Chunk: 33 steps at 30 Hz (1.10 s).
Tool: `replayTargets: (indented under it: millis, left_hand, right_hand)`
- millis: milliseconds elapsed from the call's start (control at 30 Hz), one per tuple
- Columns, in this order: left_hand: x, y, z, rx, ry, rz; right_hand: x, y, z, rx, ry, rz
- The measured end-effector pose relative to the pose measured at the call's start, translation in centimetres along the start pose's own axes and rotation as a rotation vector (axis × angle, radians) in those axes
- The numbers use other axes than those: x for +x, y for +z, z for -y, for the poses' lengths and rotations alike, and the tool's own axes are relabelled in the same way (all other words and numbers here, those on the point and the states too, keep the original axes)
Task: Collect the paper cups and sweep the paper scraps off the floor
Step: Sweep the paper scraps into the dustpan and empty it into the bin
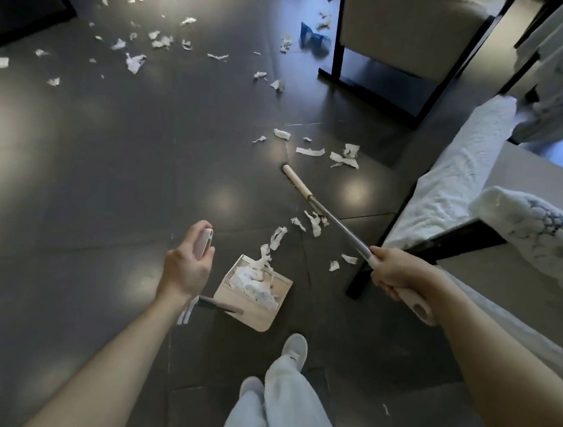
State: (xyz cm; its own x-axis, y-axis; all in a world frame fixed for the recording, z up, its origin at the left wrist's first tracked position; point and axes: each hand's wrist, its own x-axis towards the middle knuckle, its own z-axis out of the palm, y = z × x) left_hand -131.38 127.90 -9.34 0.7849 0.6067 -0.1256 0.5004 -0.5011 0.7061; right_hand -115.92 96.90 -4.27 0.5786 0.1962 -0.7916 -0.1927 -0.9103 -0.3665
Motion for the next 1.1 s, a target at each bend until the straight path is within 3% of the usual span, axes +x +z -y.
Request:
replayTargets:
  millis: [167,433,600,733,1100]
  left_hand:
    - [4.2,1.0,-1.1,-0.005,0.018,0.014]
    - [9.2,2.4,-3.3,0.008,0.098,0.088]
    - [11.5,3.0,-4.2,0.023,0.184,0.160]
    - [12.6,2.5,-4.2,0.014,0.216,0.211]
    - [13.4,1.1,-4.2,0.003,0.384,0.433]
  right_hand:
    - [4.5,-1.5,1.8,-0.096,0.074,-0.051]
    - [5.1,-0.4,3.0,-0.104,0.125,0.158]
    - [2.6,1.9,2.9,0.218,0.195,0.299]
    - [-0.3,4.2,3.5,0.240,0.204,0.354]
    - [-6.6,8.9,2.9,0.357,0.286,0.116]
